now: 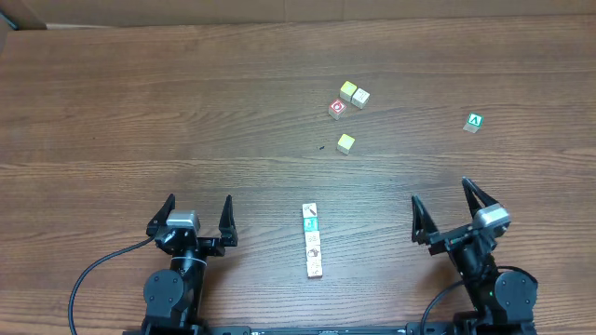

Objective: Flip 5 blocks

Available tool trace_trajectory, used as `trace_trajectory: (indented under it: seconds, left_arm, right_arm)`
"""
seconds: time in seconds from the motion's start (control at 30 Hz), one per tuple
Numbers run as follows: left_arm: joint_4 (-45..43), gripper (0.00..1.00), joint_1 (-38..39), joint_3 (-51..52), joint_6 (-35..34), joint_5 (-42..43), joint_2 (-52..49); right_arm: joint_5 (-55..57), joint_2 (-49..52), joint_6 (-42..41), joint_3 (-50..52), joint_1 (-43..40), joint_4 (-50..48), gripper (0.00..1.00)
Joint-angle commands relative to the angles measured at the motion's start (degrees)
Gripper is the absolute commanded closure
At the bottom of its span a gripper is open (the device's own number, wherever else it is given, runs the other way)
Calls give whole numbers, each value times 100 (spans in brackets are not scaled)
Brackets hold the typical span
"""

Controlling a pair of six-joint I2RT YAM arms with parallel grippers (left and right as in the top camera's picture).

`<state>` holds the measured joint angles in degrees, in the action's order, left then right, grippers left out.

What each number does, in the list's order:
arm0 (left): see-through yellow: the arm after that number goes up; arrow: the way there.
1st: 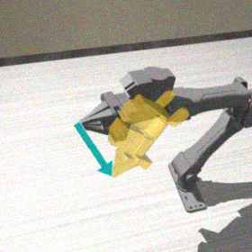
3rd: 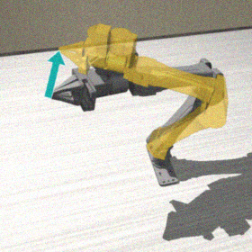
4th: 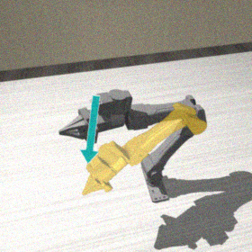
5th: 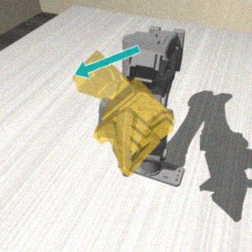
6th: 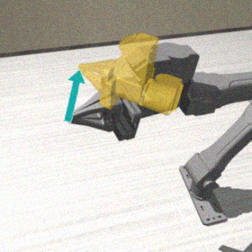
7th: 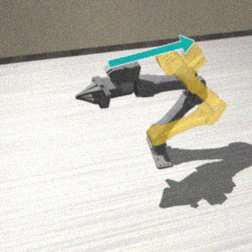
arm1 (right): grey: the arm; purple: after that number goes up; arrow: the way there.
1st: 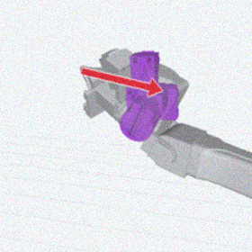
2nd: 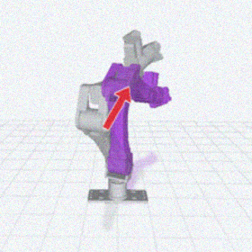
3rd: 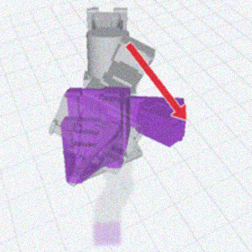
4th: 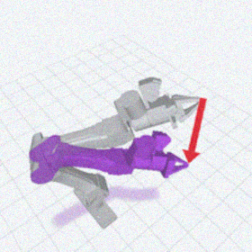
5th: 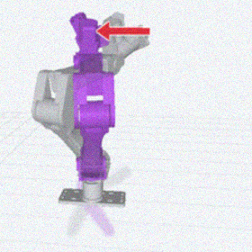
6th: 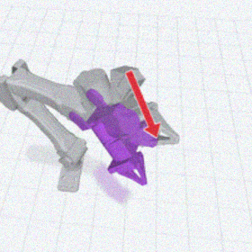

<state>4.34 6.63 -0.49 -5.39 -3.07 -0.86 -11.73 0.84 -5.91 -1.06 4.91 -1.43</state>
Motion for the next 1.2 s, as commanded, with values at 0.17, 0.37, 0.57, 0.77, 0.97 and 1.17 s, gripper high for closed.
trace_trajectory:
  seconds: [0.17,0.37,0.57,0.77,0.97,1.17]
  left_arm:
    - [-9,0,-35,17,133,-11,61]
    - [-9,0,-33,17,133,-11,61]
    - [-9,0,-33,17,133,-11,61]
    - [-9,0,-33,17,133,-11,61]
    - [-9,0,-33,17,133,-11,61]
    - [-9,0,-33,17,133,-11,61]
  right_arm:
    - [173,-68,348,63,17,428,0]
    - [229,-68,490,63,17,544,0]
    - [225,-68,487,63,17,540,0]
    - [225,-68,485,61,17,540,0]
    - [227,-68,485,61,17,540,0]
    - [225,-68,487,61,17,540,0]
